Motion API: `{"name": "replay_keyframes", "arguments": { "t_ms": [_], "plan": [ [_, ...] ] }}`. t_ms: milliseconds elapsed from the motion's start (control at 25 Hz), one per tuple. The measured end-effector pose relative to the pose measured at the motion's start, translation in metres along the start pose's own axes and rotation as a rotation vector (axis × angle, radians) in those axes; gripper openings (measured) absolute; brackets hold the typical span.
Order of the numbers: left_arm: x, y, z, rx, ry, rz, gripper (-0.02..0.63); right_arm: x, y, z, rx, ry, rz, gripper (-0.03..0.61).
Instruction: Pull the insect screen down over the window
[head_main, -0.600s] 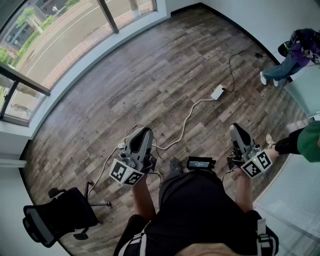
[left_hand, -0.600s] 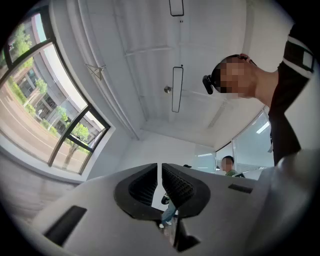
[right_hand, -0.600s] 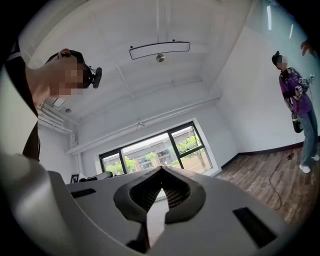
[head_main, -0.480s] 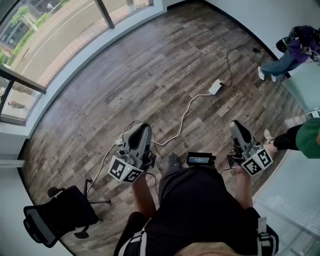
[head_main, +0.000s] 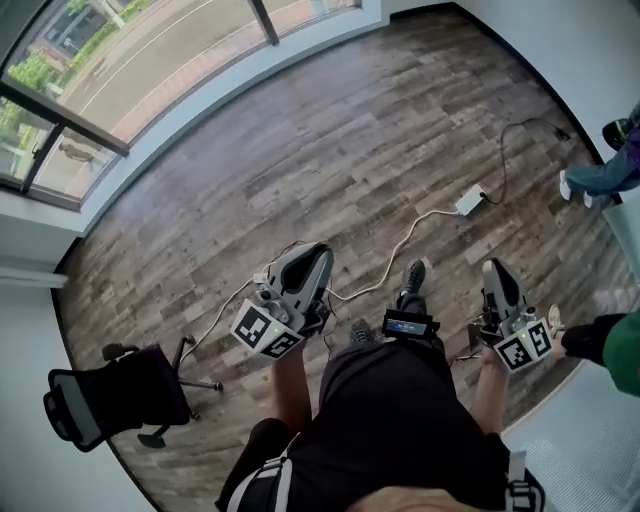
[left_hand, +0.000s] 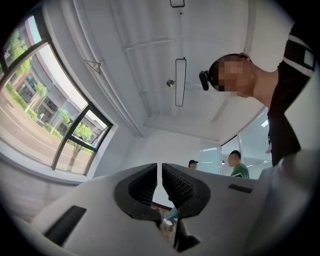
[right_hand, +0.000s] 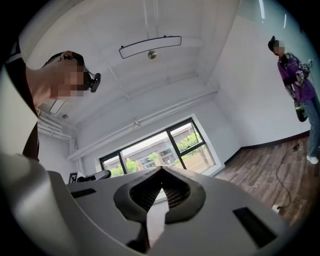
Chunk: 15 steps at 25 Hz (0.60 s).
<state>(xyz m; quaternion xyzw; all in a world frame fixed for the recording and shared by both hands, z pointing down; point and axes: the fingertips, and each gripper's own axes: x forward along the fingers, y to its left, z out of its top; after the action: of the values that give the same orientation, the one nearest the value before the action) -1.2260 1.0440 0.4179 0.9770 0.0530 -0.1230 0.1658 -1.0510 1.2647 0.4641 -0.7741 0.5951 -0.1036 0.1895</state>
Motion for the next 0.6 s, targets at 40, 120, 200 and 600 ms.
{"name": "replay_keyframes", "arguments": {
  "t_ms": [40, 120, 200, 600],
  "plan": [
    [0.012, 0.004, -0.002, 0.012, 0.005, 0.005, 0.02, 0.009, -0.015, 0.001, 0.011, -0.005, 0.01, 0.008],
    [0.04, 0.02, -0.004, 0.034, 0.012, 0.028, 0.02, 0.036, -0.047, 0.004, 0.028, -0.011, 0.034, 0.008],
    [0.07, 0.039, -0.002, 0.039, 0.01, 0.061, 0.021, 0.068, -0.078, 0.012, 0.03, -0.006, 0.055, 0.008],
    [0.21, 0.057, 0.011, 0.104, -0.006, 0.08, 0.137, 0.162, -0.182, 0.087, -0.136, 0.023, 0.155, 0.008]
  ]
}}
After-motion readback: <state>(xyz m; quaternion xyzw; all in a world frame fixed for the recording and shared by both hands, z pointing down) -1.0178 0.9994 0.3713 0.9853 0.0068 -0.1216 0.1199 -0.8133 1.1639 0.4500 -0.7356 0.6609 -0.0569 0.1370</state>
